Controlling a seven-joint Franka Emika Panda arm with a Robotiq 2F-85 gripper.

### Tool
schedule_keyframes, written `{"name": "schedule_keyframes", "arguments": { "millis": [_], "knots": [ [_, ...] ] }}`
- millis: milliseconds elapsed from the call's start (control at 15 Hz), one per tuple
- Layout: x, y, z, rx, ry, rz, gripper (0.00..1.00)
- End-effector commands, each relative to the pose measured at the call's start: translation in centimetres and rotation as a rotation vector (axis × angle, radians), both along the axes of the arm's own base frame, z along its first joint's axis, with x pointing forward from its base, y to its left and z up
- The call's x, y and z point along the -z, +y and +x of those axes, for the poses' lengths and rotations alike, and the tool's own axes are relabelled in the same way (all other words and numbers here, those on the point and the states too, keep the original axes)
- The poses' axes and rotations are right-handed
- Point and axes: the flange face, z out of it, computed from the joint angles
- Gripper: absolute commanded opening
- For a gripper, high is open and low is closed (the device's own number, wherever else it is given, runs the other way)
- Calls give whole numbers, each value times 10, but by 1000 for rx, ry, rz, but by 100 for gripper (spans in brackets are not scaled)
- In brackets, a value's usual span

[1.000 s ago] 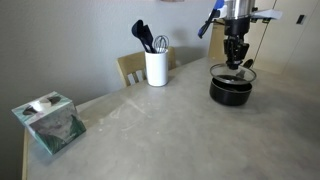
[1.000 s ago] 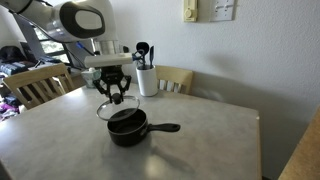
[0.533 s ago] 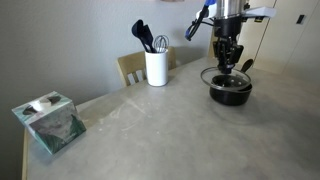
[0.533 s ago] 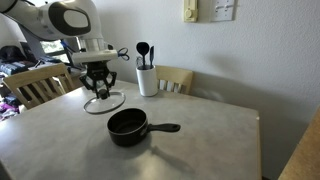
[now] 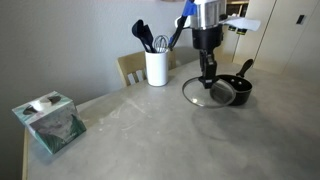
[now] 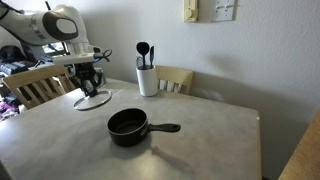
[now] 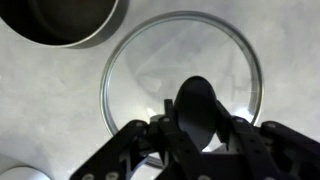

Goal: Take the lid off of the pot and put it on the table

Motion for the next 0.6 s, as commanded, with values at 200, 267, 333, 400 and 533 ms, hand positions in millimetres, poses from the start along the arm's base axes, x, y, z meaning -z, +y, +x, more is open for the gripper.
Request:
{"name": "schedule_keyframes", "arguments": {
  "millis": [200, 267, 333, 400, 533],
  "knots": [
    [70, 39, 15, 386, 14, 0, 15],
    [81, 42, 17, 445, 31, 11, 15],
    [89, 45, 18, 504, 43, 26, 15],
    [95, 46, 20, 563, 46, 36, 15],
    [103, 47, 23, 657, 46, 68, 15]
  ]
}}
